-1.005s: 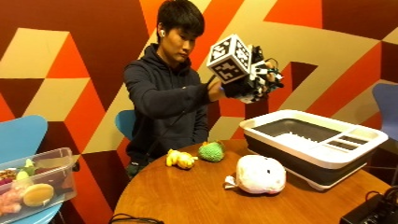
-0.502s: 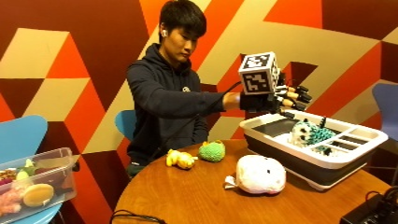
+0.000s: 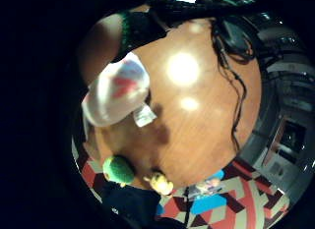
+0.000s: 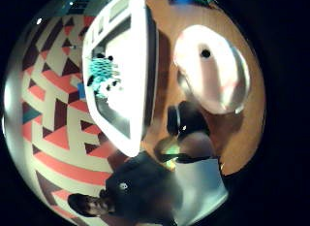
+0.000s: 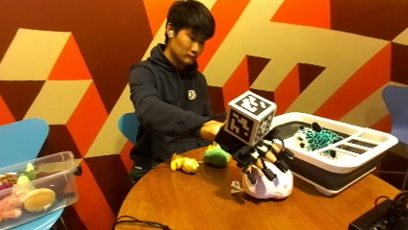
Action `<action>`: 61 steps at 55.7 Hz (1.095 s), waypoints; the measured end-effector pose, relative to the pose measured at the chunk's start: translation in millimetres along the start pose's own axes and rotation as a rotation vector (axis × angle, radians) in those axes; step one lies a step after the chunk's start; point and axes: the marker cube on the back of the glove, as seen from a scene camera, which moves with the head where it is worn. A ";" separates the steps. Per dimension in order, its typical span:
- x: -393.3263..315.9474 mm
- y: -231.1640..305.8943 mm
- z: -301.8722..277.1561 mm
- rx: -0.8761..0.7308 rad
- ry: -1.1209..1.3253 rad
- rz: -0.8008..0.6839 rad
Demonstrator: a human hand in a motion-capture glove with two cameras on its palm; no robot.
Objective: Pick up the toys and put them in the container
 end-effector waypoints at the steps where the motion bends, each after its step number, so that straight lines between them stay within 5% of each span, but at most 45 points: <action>1: -0.4 -2.2 6.5 -0.019 0.012 -0.008; 8: -9.5 -13.2 48.1 -0.047 0.127 -0.046; 18: -0.6 -21.8 50.6 0.209 0.159 -0.102; 33: -2.5 24.8 -13.3 0.343 -0.034 -0.146; 48: -69.3 89.8 -117.3 0.606 -0.312 -0.339; 61: -156.0 66.8 -102.5 0.625 -0.333 -0.397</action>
